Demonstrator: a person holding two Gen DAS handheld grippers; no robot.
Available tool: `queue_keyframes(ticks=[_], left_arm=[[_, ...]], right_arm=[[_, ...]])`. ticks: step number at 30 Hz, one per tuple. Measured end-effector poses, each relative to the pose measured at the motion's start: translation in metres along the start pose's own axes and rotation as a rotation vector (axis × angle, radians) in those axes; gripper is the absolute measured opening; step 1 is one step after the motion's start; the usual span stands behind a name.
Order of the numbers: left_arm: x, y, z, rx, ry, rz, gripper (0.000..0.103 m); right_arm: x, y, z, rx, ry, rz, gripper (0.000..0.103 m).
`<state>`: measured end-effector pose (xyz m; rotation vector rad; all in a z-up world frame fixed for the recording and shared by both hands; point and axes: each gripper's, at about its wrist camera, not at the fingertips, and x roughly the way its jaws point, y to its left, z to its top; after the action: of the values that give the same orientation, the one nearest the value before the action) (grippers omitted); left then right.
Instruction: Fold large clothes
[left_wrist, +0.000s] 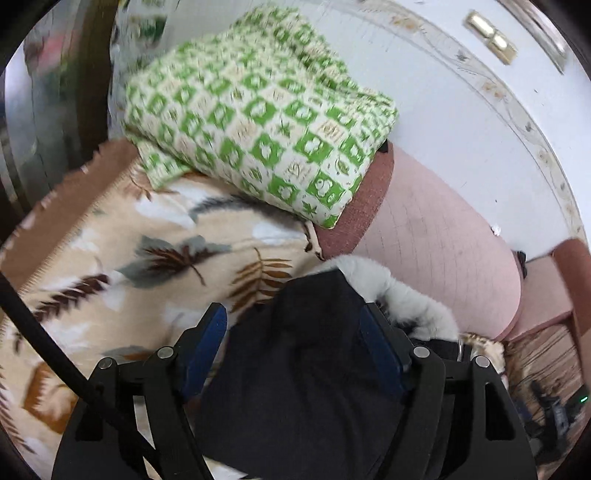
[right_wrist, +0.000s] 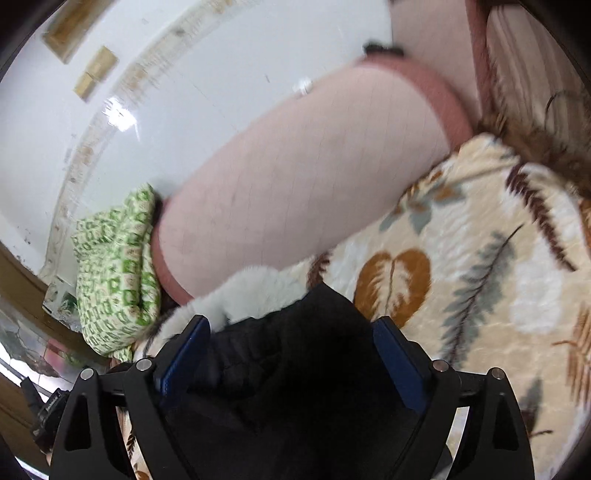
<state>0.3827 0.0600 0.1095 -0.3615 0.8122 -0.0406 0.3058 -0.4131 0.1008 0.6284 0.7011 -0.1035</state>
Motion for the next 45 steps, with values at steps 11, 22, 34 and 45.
queue_keyframes(ticks=[11, 22, 34, 45], left_arm=[[-0.037, 0.049, -0.154, 0.078, -0.019, 0.084, 0.077], [-0.006, 0.083, -0.172, 0.115, 0.008, 0.152, 0.077], [-0.023, 0.107, -0.157, 0.057, -0.023, 0.180, 0.077], [-0.034, 0.129, -0.148, -0.001, -0.041, 0.182, 0.077]], right_arm=[[0.034, 0.110, -0.113, -0.420, 0.144, 0.038, 0.059], [0.230, 0.104, -0.090, -0.382, 0.130, -0.359, 0.093], [0.144, 0.168, -0.089, -0.515, -0.025, -0.369, 0.095], [0.217, 0.293, -0.161, -0.664, 0.191, -0.148, 0.040]])
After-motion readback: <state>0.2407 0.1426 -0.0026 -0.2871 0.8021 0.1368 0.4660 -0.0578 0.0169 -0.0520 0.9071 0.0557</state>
